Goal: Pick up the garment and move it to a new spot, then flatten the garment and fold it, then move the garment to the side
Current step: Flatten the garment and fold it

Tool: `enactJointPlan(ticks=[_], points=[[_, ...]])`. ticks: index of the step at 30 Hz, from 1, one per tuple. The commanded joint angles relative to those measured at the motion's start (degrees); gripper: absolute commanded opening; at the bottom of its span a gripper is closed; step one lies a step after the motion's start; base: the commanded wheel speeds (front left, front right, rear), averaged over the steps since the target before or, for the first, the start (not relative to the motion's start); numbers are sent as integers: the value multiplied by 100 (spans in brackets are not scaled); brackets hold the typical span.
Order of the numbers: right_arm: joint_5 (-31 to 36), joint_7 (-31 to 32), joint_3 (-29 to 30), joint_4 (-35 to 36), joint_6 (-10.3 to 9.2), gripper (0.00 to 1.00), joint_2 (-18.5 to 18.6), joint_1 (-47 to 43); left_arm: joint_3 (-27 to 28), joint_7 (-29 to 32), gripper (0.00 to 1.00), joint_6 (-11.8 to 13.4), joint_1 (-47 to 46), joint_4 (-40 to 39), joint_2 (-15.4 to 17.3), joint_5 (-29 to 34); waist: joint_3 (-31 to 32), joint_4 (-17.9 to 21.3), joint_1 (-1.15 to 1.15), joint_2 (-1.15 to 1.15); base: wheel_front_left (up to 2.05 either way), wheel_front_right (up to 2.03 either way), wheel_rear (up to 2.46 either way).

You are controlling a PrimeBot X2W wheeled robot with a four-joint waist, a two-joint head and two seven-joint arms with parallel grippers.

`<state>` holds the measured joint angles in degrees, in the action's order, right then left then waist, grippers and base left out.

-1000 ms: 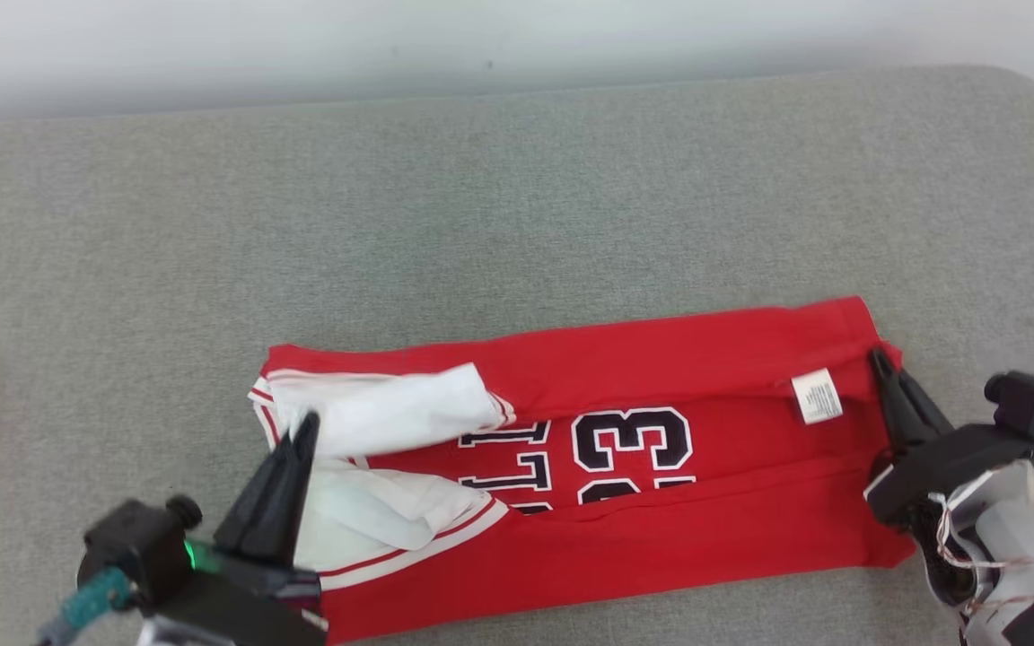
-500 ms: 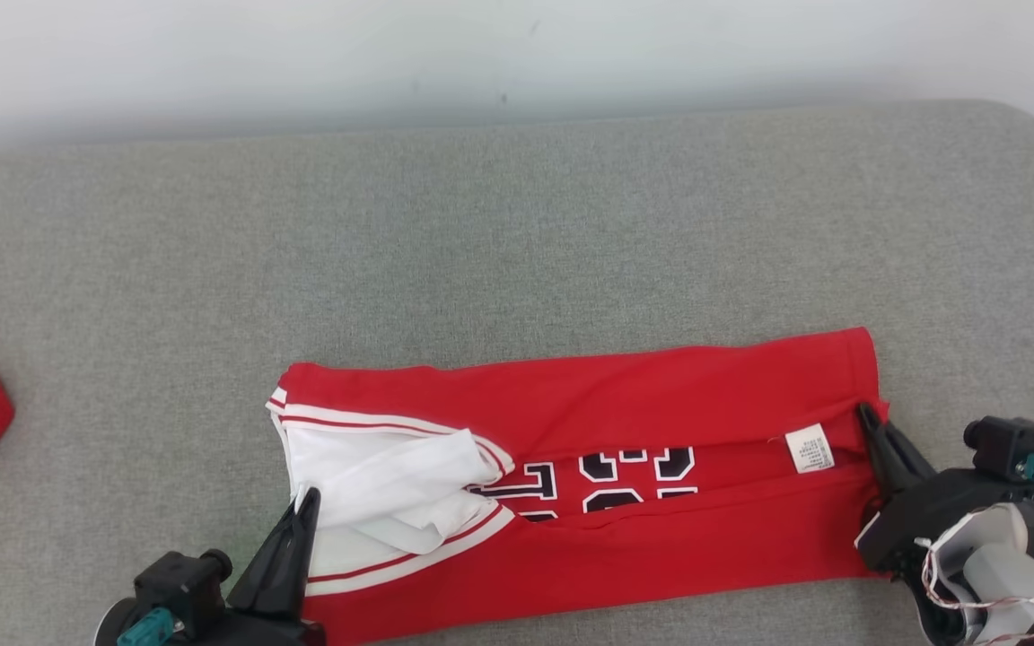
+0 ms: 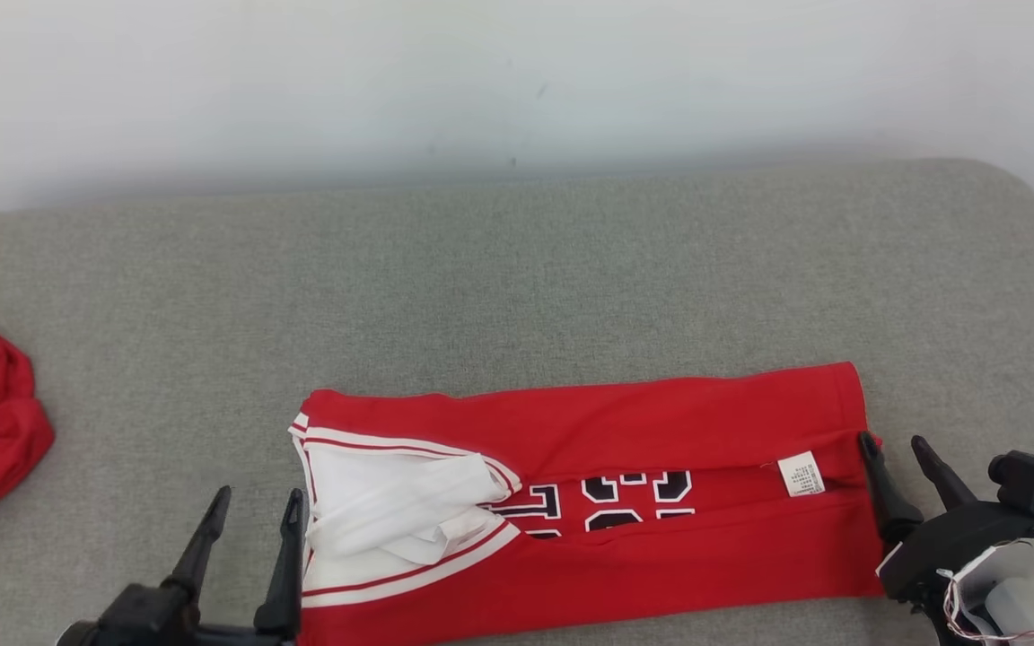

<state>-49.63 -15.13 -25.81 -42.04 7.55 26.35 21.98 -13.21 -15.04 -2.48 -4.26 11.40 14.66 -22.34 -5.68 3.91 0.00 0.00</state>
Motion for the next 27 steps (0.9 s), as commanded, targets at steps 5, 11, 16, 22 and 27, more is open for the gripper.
enactJointPlan(ticks=[5, 11, 16, 22, 27], points=[[215, -7, 137, -435, -10, 100, -146, 94, 523, -13, 100, -17, 570, -427, -420, 547, 165, -110, 0, 0, 0, 0, 0], [329, -6, 191, -1055, -10, 100, -329, 334, 862, -13, 100, -197, 787, -406, -736, 824, 188, -235, 0, 0, 0, 0, 0], [329, 88, 177, -1733, -10, 100, -506, 614, 1098, -13, 100, -293, 837, -358, -949, 1063, 156, -360, 0, 0, 0, 0, 0], [199, 415, 58, -2229, -10, 100, -668, 749, 1258, -14, 100, -361, 900, -320, -1083, 1172, 144, -427, 0, 0, 0, 0, 0], [73, 632, -53, -2383, -10, 30, -725, 702, 1349, -14, 100, -400, 882, -311, -1139, 1237, 142, -421, 0, 0, 0, 0, 0]])
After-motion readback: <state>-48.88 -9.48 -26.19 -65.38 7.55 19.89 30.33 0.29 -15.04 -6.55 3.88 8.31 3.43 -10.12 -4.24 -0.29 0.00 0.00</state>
